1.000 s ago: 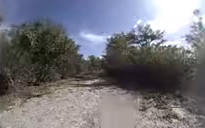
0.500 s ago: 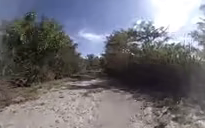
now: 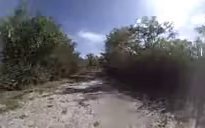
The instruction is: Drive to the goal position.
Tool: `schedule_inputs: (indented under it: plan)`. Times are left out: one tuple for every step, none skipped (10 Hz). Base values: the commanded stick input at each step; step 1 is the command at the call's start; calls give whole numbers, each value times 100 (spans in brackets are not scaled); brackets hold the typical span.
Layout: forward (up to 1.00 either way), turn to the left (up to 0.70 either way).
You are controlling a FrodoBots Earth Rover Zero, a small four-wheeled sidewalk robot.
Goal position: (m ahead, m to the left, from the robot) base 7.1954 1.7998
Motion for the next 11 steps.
schedule_inputs:
  plan:
    - [85,34]
    - [85,34]
    - [85,28]
    - [85,0]
    - [85,0]
    - [85,0]
    - [85,0]
    - [85,0]
    - [85,0]
    - [85,0]
    - [85,0]
